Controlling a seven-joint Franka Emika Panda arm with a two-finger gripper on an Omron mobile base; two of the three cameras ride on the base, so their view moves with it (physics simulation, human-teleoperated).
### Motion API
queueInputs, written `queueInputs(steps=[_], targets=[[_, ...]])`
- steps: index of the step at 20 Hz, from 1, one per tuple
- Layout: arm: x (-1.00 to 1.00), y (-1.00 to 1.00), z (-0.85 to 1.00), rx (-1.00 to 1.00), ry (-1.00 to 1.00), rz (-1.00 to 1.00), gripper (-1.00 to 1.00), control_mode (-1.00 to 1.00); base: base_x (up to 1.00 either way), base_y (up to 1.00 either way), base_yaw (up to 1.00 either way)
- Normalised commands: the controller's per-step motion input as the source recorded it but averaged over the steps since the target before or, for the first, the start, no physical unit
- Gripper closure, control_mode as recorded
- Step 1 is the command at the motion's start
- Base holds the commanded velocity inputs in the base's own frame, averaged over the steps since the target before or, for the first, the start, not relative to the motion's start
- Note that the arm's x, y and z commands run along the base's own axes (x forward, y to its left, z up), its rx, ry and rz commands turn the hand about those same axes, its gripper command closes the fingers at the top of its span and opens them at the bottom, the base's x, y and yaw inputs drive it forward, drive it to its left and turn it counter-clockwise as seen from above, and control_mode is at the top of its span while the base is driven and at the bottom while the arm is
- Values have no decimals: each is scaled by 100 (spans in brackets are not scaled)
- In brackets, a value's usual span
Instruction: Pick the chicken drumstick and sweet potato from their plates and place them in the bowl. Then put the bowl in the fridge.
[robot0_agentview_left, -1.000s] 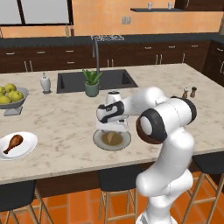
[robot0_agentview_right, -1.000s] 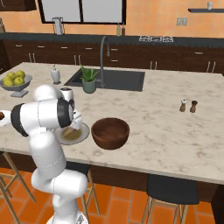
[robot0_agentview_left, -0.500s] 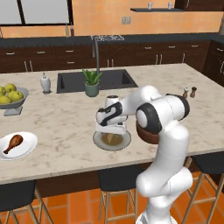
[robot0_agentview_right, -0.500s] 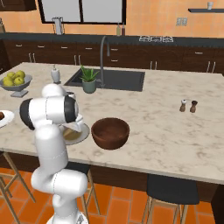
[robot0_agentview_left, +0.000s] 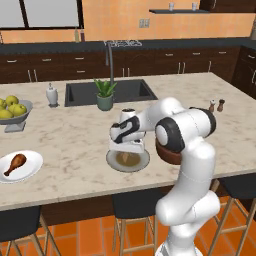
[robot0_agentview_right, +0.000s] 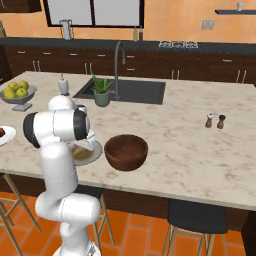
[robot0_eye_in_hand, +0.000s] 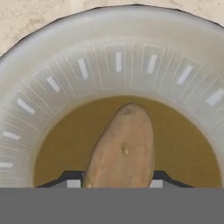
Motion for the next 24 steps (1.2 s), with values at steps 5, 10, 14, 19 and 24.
queueInputs(steps=[5, 10, 14, 19, 24], targets=[[-33, -5, 77, 1, -5, 0, 100, -100, 0, 0, 0], [-45, -54, 86, 2, 0, 1, 100, -100, 0, 0, 0], [-38, -89, 60, 4, -1, 1, 100, -100, 0, 0, 0], [-20, -89, 25, 0, 1, 0, 100, -100, 0, 0, 0], [0, -87, 4, 0, 4, -3, 100, -100, 0, 0, 0]])
